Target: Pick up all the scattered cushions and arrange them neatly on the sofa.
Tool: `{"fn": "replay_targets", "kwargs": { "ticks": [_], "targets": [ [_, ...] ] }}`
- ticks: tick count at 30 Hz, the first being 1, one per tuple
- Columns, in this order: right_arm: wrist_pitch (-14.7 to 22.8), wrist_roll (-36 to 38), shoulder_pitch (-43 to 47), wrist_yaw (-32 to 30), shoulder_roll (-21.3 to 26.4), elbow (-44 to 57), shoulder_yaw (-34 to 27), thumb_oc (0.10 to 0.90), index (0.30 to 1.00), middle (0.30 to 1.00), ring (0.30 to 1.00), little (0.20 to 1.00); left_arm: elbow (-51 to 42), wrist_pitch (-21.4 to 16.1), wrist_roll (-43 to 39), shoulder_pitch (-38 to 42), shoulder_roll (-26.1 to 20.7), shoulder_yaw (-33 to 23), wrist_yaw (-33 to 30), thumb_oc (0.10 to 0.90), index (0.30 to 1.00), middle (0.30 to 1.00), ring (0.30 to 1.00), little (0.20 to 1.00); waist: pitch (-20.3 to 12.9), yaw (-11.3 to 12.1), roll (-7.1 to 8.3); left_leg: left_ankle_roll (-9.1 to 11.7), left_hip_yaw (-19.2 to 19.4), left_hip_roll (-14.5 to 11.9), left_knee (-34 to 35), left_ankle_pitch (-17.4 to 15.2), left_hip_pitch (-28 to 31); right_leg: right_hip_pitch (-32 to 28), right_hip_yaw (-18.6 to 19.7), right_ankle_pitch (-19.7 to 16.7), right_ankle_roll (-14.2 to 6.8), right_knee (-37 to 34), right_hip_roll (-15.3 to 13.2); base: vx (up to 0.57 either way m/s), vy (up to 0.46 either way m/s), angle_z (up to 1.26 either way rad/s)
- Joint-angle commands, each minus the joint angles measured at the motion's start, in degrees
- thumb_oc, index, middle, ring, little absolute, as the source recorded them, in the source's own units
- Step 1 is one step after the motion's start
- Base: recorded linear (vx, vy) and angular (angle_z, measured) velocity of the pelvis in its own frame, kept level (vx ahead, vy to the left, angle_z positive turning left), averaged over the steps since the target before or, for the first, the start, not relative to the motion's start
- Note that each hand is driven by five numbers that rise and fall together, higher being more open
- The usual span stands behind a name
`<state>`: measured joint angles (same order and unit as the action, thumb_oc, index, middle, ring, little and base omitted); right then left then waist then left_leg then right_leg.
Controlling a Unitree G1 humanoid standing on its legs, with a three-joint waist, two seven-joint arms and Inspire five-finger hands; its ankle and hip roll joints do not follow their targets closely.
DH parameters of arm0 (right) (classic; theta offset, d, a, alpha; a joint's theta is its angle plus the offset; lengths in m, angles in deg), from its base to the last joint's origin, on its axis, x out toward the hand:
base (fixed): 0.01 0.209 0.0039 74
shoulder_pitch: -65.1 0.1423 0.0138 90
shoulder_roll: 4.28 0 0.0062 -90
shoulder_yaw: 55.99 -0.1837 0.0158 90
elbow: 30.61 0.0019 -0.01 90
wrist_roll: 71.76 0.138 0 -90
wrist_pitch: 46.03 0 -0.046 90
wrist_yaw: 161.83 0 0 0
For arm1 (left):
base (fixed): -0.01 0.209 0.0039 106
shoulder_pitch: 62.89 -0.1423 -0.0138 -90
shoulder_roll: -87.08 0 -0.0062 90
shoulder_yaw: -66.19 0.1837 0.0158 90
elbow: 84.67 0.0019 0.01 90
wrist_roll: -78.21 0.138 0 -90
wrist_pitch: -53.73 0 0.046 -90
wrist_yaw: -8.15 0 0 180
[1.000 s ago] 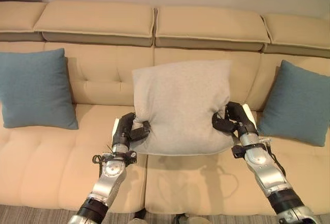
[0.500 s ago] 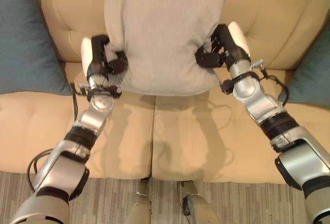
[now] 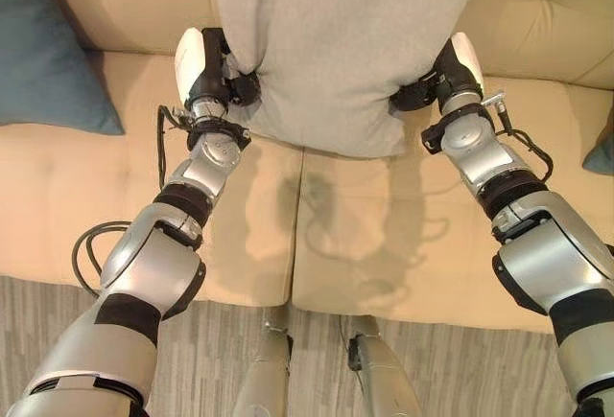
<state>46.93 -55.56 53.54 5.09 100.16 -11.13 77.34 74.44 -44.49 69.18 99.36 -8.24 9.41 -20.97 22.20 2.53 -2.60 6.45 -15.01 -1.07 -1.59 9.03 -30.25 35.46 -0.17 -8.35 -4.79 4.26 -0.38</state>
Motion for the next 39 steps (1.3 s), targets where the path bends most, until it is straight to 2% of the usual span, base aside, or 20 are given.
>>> {"fn": "replay_targets", "kwargs": {
  "ticks": [1, 4, 7, 9, 11, 17, 21, 23, 25, 26, 27, 28, 30, 32, 34, 35, 39],
  "targets": [
    [1.1, 1.5, 5.8, 1.1, -1.8, -5.0, 0.7, 0.8, 0.9, 0.9, 0.9, 0.9, 8.3, 0.7, -1.0, 2.4, 2.0, 3.3, 6.5, 0.8, 0.9, 0.9, 0.9, 0.9, -5.4, 0.8, 2.31, 1.7, 1.4, 3.5, 6.6, -2.2, 3.0, -10.1, 0.4, 3.7, -4.6, -8.9, -3.0, 0.0, 0.001, 0.27],
    [0.5, 1.3, 5.6, 0.9, -3.3, -6.9, 0.2, 0.8, 0.9, 0.9, 0.9, 0.9, 12.8, 2.1, -4.5, 1.3, 1.9, 0.6, 8.6, 0.8, 0.9, 0.9, 0.9, 0.9, -5.6, 0.7, 2.54, 1.9, 1.3, 3.4, 6.6, -2.3, 3.4, -10.7, 0.5, 3.6, -4.4, -9.1, -2.8, -0.01, 0.008, 0.09],
    [0.2, 1.9, 5.4, 0.2, -3.1, -6.7, -0.5, 0.8, 0.9, 0.9, 0.9, 0.9, 13.6, 2.1, -8.9, 1.7, -0.1, -2.4, 9.0, 0.8, 0.9, 0.9, 0.9, 0.9, -5.9, 0.6, 2.79, 2.0, 1.3, 3.3, 6.6, -2.4, 4.1, -11.4, 0.6, 3.7, -4.4, -9.2, -2.6, -0.01, 0.002, -0.08],
    [0.3, 1.6, 3.7, -1.4, -2.8, -5.0, -2.2, 0.8, 0.9, 0.9, 0.9, 0.9, 15.0, 2.9, -11.3, 2.2, -3.2, -5.5, 8.4, 0.8, 0.9, 0.9, 0.9, 0.9, -6.4, 0.4, 2.75, 1.8, 1.4, 3.1, 6.6, -2.8, 5.3, -12.6, 0.9, 4.0, -4.3, -9.3, -2.3, 0.0, 0.026, 0.17],
    [0.3, 0.7, 2.7, -2.0, -2.8, -4.2, -2.9, 0.8, 0.9, 0.9, 0.9, 0.9, 15.0, 3.2, -11.8, 2.2, -4.5, -6.2, 8.1, 0.8, 0.9, 0.9, 0.9, 0.9, -6.5, 0.2, 2.63, 1.7, 1.4, 3.1, 6.6, -2.7, 5.8, -13.1, 0.9, 4.0, -4.3, -9.2, -2.4, 0.01, 0.025, 0.13],
    [0.3, -1.3, -0.6, -2.8, -2.2, -0.6, -4.2, 0.8, 0.9, 0.9, 0.9, 0.9, 16.4, 5.1, -9.8, 4.2, -14.6, -7.7, 6.5, 0.8, 0.9, 0.9, 0.9, 0.9, -7.1, -0.5, 2.63, 1.1, 2.3, 2.4, 6.6, -3.4, 8.5, -15.4, 1.2, 4.6, -4.1, -9.0, -2.4, 0.0, 0.028, -0.22],
    [-0.1, -3.8, -4.6, -6.8, -0.6, 2.4, -8.5, 0.8, 0.9, 0.9, 0.9, 0.9, 13.9, 4.3, -14.0, -0.4, -18.0, -13.7, 4.7, 0.8, 0.9, 0.9, 0.9, 0.9, -7.3, -1.0, 2.54, 0.6, 2.9, 2.2, 6.6, -3.8, 9.8, -16.6, 1.4, 5.1, -3.7, -8.9, -2.3, 0.0, 0.034, 0.01],
    [-0.2, -5.0, -9.0, -11.8, 1.7, 8.1, -14.8, 0.8, 0.9, 0.9, 0.9, 0.9, 7.6, 0.9, -19.7, -6.8, -17.7, -19.7, 4.5, 0.8, 0.9, 0.9, 0.9, 0.9, -7.3, -1.3, 2.27, 0.2, 3.2, 2.2, 6.6, -4.7, 11.3, -18.1, 1.6, 6.0, -3.6, -8.8, -2.1, 0.04, 0.043, 0.01],
    [0.4, -7.3, -16.8, -16.8, 3.0, 17.5, -22.9, 0.8, 0.9, 0.9, 0.9, 0.9, 1.8, -1.0, -20.6, -16.7, -15.6, -25.3, 3.6, 0.8, 0.9, 0.9, 0.9, 0.9, -8.0, -1.8, 2.07, -0.3, 3.5, 2.1, 6.6, -5.7, 13.0, -19.8, 1.8, 6.9, -3.4, -8.9, -2.1, 0.07, 0.049, -0.13],
    [0.1, -7.5, -17.6, -16.9, 3.0, 18.2, -23.1, 0.8, 0.9, 0.9, 0.9, 0.9, 1.3, -0.9, -20.5, -17.3, -15.4, -25.4, 3.4, 0.8, 0.9, 0.9, 0.9, 0.9, -8.2, -1.7, 2.06, -0.3, 3.5, 2.2, 6.6, -5.4, 12.9, -19.8, 1.7, 6.6, -3.4, -9.0, -2.1, 0.14, 0.052, 0.0],
    [0.4, -10.6, -28.5, -20.1, 3.0, 27.6, -32.1, 0.8, 0.9, 0.9, 0.9, 0.9, -5.4, -1.7, -19.4, -27.8, -11.1, -30.1, 1.6, 0.8, 0.9, 0.9, 0.9, 0.9, -9.7, -2.3, 1.87, -0.8, 3.8, 2.1, 6.6, -6.4, 14.8, -21.6, 1.6, 7.4, -3.2, -9.0, -2.3, 0.15, 0.042, 0.09],
    [0.2, -12.2, -34.7, -21.5, 2.0, 31.3, -36.3, 0.8, 0.9, 0.9, 0.9, 0.9, -9.0, -2.3, -19.2, -33.6, -8.1, -32.7, 0.1, 0.8, 0.9, 0.9, 0.9, 0.9, -10.7, -2.6, 1.92, -1.1, 4.0, 2.0, 6.6, -7.0, 16.2, -22.9, 1.4, 8.0, -3.1, -8.9, -2.5, 0.21, 0.057, 0.03],
    [0.3, -13.6, -44.8, -20.7, 0.3, 36.4, -41.1, 0.8, 0.9, 0.9, 0.9, 0.9, -13.8, -2.4, -19.4, -43.7, -3.8, -36.6, -0.2, 0.8, 0.9, 0.9, 0.9, 0.9, -12.9, -2.9, 2.2, -1.5, 4.3, 1.8, 6.6, -8.0, 18.8, -25.4, 1.3, 8.8, -2.8, -8.8, -2.8, 0.18, 0.038, 0.01],
    [0.5, -13.0, -50.2, -18.5, -0.8, 37.8, -42.5, 0.8, 0.9, 0.9, 0.9, 0.9, -13.8, -1.9, -21.2, -50.1, -1.1, -39.3, 0.7, 0.8, 0.9, 0.9, 0.9, 0.9, -14.9, -2.9, 2.48, -2.0, 4.5, 1.6, 6.6, -8.8, 21.3, -27.5, 1.3, 9.4, -2.6, -8.6, -3.0, 0.16, 0.039, -0.02],
    [0.4, -13.8, -53.9, -17.4, 0.4, 39.0, -44.3, 0.8, 0.9, 0.9, 0.9, 0.9, -14.7, -1.9, -21.6, -55.4, 0.1, -41.7, 1.3, 0.8, 0.9, 0.9, 0.9, 0.9, -16.6, -2.9, 2.85, -2.2, 4.9, 1.4, 6.6, -9.3, 23.1, -29.2, 1.2, 9.7, -2.5, -8.6, -3.1, 0.15, 0.05, -0.1],
    [-0.1, -15.7, -60.7, -15.7, 2.6, 42.3, -48.6, 0.8, 0.9, 0.9, 0.9, 0.9, -17.5, -2.3, -23.8, -63.6, 1.9, -44.6, 4.1, 0.8, 0.9, 0.9, 0.9, 0.9, -18.7, -2.9, 3.14, -2.5, 5.5, 1.1, 6.6, -9.9, 25.3, -31.2, 1.2, 10.0, -2.5, -8.6, -3.0, 0.13, 0.047, -0.05],
    [0.5, -16.4, -68.4, -12.8, 3.7, 43.8, -53.5, 0.8, 0.9, 0.9, 0.9, 0.9, -16.4, -1.6, -23.9, -69.7, 2.8, -46.3, 7.5, 0.8, 0.9, 0.9, 0.9, 0.9, -20.1, -3.2, 3.43, -2.6, 5.8, 0.8, 6.6, -10.3, 27.2, -32.7, 1.0, 10.6, -2.4, -7.9, -2.8, 0.03, 0.013, -0.05]
  ]
}}
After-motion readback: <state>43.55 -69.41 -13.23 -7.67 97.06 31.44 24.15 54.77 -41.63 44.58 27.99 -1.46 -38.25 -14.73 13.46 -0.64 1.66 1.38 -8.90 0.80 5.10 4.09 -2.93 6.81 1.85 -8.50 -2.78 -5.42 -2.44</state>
